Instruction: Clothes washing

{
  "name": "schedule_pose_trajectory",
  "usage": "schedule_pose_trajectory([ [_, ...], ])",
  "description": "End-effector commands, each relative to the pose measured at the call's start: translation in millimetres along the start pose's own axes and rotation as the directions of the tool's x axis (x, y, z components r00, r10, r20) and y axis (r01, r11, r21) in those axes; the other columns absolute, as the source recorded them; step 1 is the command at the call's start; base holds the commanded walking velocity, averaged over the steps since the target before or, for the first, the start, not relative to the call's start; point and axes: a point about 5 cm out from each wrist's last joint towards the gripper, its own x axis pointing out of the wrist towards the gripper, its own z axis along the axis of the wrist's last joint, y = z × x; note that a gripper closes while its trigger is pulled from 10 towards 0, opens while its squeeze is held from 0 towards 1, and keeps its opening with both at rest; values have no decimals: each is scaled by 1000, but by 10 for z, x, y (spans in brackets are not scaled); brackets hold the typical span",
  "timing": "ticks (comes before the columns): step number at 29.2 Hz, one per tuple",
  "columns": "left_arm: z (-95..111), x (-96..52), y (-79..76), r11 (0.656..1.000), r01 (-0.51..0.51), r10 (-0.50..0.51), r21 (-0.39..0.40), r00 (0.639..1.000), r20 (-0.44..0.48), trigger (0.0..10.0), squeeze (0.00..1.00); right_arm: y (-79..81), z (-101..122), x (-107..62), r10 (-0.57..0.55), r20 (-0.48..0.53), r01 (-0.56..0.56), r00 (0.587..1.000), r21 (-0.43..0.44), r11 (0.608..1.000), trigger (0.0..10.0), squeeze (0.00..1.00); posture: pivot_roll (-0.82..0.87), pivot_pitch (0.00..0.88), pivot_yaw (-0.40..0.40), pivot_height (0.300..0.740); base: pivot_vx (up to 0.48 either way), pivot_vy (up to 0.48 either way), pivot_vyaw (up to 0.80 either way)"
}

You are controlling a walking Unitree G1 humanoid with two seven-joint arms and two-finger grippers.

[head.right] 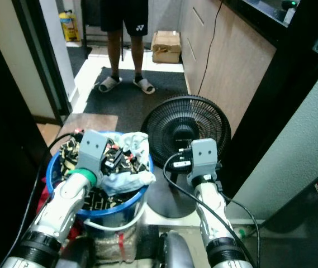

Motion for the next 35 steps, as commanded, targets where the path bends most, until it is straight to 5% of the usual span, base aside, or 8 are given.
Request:
schedule_pose_trajectory([
  [1,5,12,16,1000,-3,3,-19,1000,-14,10000,0,27,-26,-5,10,-18,-10,1000,7,1000,10000,0,73,79,-1,585,0,0,0],
  [5,129,79,3,999,-5,5,-47,1000,-10,10000,0,91,-37,-17,39,-23,-39,999,15,999,10000,0,75,84,-2,585,0,0,0],
  [18,-22,146,0,1000,-8,10,18,994,-105,10000,0,179,-60,-21,78,-48,-77,996,22,997,10000,0,74,120,5,585,0,0,0],
  [35,-30,120,0,1000,-11,13,22,994,-106,10000,0,210,-55,-8,90,-50,-89,995,24,996,10000,0,84,108,0,585,0,0,0],
])
